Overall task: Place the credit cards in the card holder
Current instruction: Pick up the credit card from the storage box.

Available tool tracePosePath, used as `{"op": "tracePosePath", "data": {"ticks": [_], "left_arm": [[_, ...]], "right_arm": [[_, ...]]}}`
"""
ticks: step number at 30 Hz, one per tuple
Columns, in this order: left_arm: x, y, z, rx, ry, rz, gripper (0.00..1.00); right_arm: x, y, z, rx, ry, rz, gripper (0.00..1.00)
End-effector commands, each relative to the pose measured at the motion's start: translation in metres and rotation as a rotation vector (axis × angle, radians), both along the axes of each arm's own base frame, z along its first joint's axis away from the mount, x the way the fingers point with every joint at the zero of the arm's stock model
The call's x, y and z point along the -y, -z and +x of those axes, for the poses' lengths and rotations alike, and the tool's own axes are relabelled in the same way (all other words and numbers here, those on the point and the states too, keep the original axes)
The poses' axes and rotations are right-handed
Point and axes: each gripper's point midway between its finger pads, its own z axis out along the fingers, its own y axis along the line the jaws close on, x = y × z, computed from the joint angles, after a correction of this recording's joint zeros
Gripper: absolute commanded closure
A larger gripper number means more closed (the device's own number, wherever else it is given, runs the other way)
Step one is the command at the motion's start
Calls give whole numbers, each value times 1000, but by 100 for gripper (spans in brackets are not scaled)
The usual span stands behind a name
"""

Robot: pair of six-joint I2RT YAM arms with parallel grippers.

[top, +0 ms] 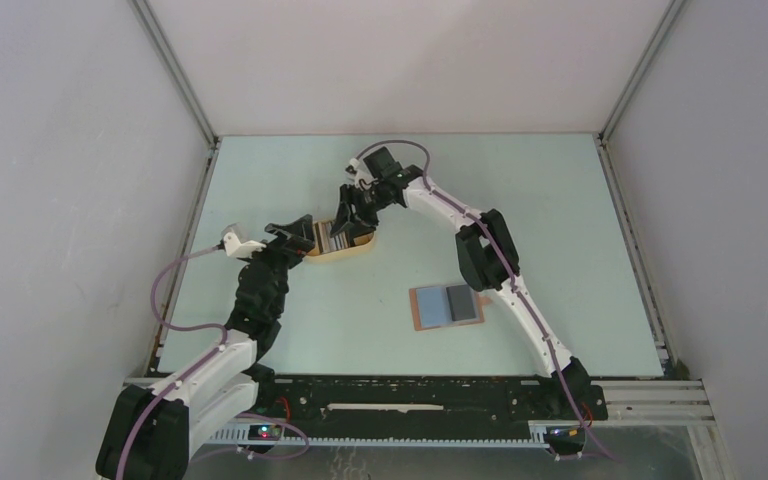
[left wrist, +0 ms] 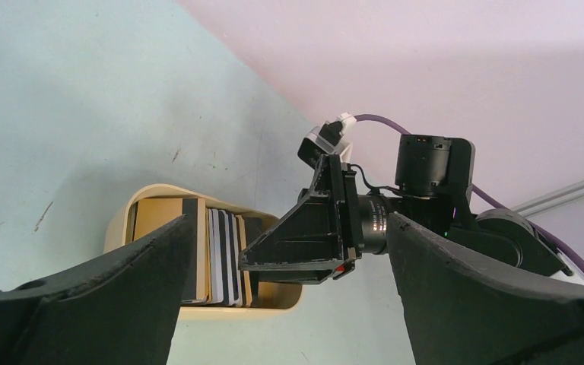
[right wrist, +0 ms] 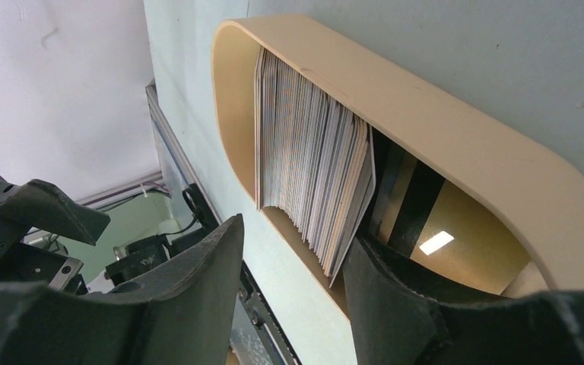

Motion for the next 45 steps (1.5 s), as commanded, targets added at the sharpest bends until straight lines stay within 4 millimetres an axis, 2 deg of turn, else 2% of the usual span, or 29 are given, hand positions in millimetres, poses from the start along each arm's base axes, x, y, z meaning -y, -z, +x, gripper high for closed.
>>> {"op": "tracePosePath", "data": {"ticks": [1, 10, 16, 27, 45], "left_arm": [[-8, 0, -3, 24, -30, -11, 0], [-8, 0, -3, 24, -30, -11, 0], [-8, -1, -3, 25, -30, -11, 0], [-7, -1, -3, 25, -29, -11, 0], [-8, -1, -3, 25, -30, -11, 0]], "right_arm": [[0, -59, 6, 107, -15, 83, 43], [3, -44, 12, 129, 8, 36, 60], [5, -42, 14, 139, 12, 25, 69], [6, -47, 15, 139, 9, 37, 67], [12, -50, 17, 130, 14, 44, 69]]}}
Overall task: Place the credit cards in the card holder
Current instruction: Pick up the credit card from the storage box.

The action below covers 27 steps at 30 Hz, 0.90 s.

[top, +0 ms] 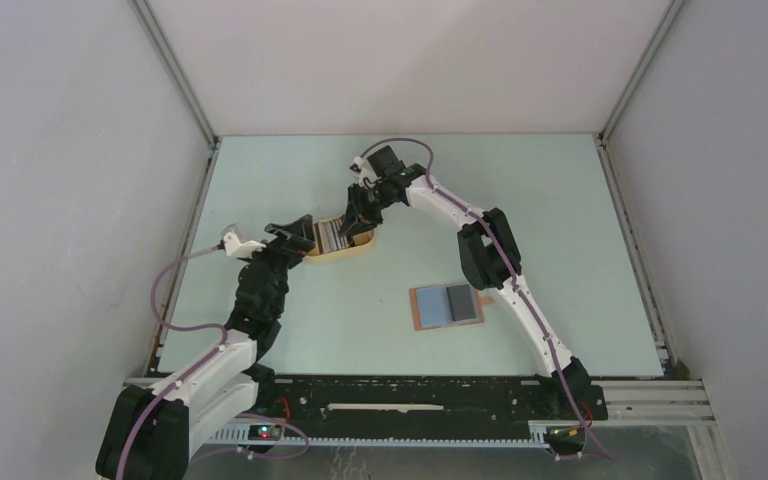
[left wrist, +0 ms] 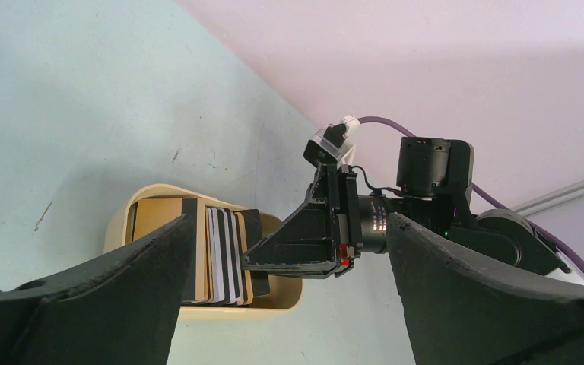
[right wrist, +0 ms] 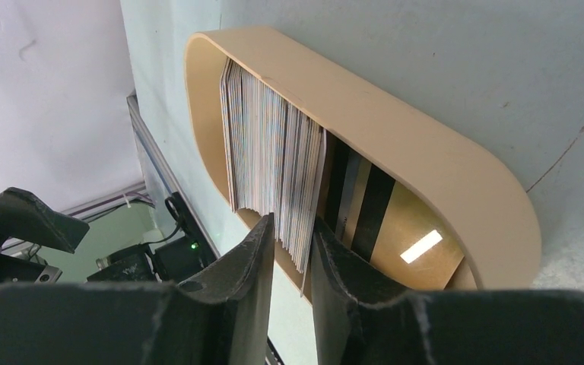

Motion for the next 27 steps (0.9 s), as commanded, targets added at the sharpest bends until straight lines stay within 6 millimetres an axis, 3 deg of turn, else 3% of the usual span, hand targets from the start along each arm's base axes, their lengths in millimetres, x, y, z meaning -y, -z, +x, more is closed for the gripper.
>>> {"op": "tracePosePath", "data": {"ticks": [1, 15, 21, 27], "left_arm": [[-8, 0, -3, 25, -31, -11, 0], [-7, 0, -3, 23, -29, -11, 0], [-8, -1, -3, 24, -31, -11, 0], [-7, 0, -2, 23, -29, -11, 0]], "right_arm": [[1, -57, 5, 91, -11, 75, 69], [7, -51, 9, 90, 8, 51, 75], [9, -50, 11, 105, 13, 35, 89], [19, -53, 19, 189, 28, -27, 96]]}}
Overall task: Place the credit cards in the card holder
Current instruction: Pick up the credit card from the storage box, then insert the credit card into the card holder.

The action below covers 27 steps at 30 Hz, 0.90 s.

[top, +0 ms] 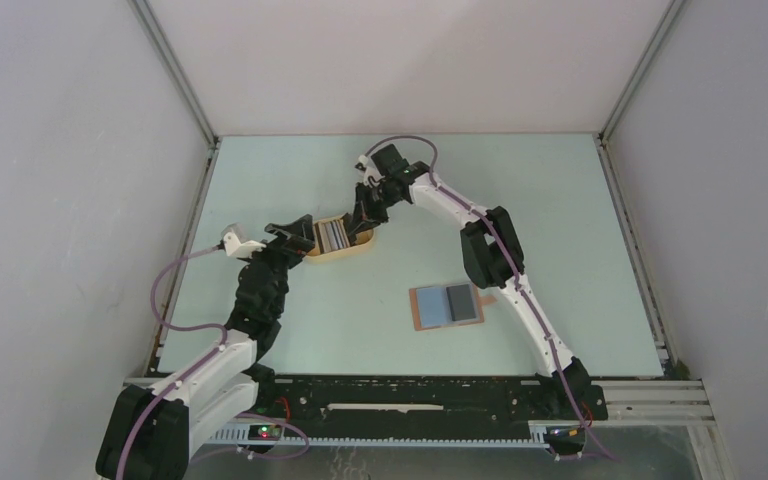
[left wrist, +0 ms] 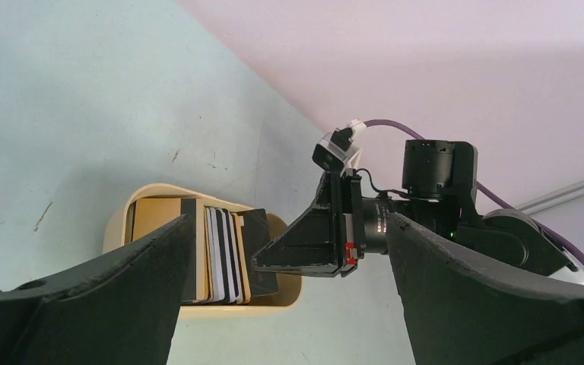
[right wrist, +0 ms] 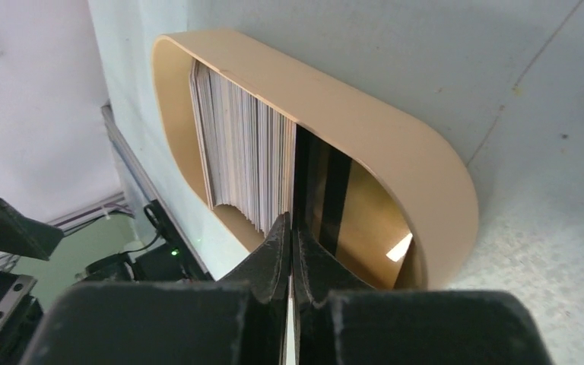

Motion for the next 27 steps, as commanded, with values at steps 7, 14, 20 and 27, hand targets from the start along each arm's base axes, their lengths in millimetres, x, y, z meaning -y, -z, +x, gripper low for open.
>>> {"op": "tracePosePath", "data": {"ticks": [7, 14, 20, 27], "left_arm": [[-4, -3, -4, 41, -8, -4, 0], [13, -21, -8, 144, 100, 49, 0], [47, -51, -24, 268, 304, 112, 0], [104, -83, -67, 414, 690, 53, 0]], "right_arm": [[26, -78, 22, 318, 11, -86, 99], [42, -91, 10, 370, -26, -113, 100], [73, -131, -35, 470, -220, -22, 100], [140, -164, -108, 562, -372, 156, 100]]}}
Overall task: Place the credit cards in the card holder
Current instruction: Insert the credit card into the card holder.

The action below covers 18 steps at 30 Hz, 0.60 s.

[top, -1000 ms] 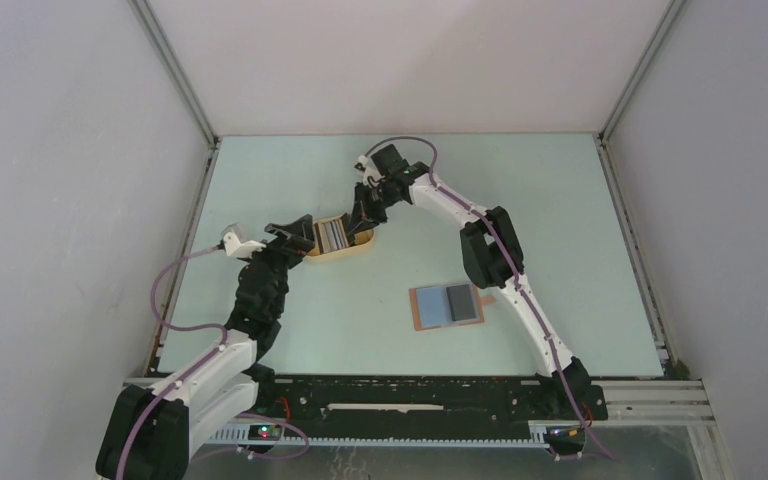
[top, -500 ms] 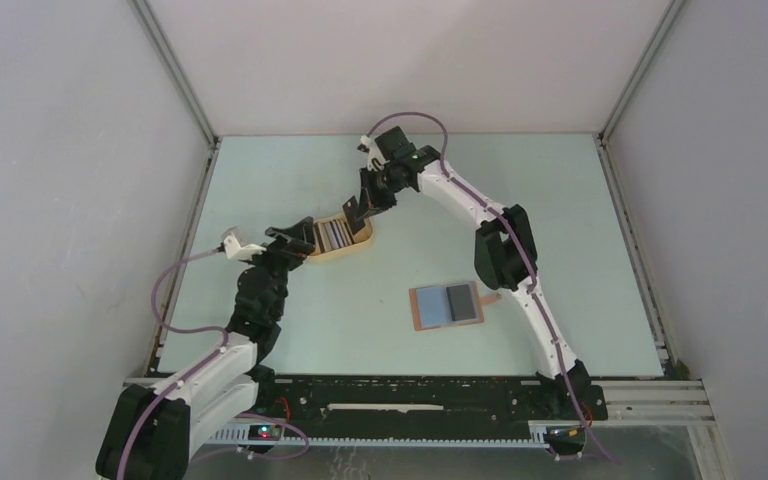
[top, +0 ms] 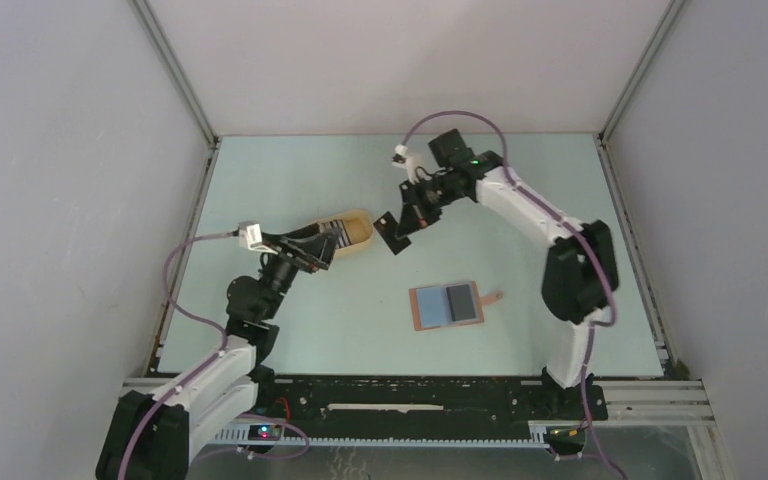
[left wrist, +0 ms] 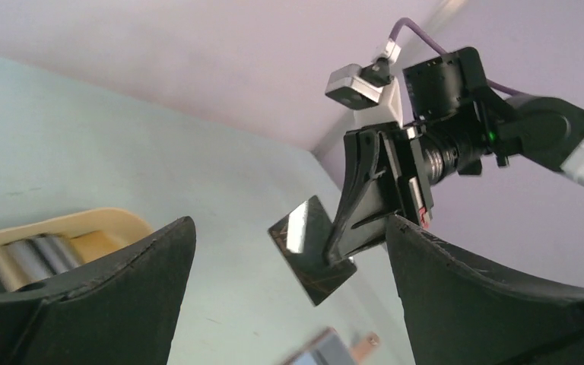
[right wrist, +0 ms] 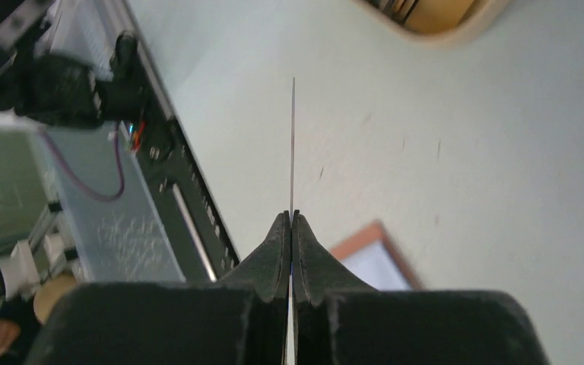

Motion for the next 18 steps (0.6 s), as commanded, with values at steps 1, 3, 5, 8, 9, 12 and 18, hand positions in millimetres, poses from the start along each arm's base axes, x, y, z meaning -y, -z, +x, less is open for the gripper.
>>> {"op": "tracePosePath", "data": {"ticks": [1, 3, 5, 8, 9, 12, 18], "left_arm": [[45, -39, -41, 154, 337, -41, 0], [58, -47, -56, 185, 439, -92, 0], [72, -48, -68, 193, 515, -126, 0], [99, -48, -79, 201, 573, -118, 0], [105, -48, -82, 202, 575, -119, 0], [125, -47, -87, 191, 590, -126, 0], [156, -35, -73, 88, 595, -162, 5]], "right_arm": [[43, -55, -36, 189, -130, 179, 100], [64, -59, -49, 205, -117, 210, 100], [83, -61, -59, 220, -91, 247, 100], [106, -69, -68, 254, -64, 336, 100], [111, -70, -75, 252, -74, 368, 100], [117, -69, -92, 155, -119, 504, 100], [113, -72, -93, -28, -144, 617, 100]]}}
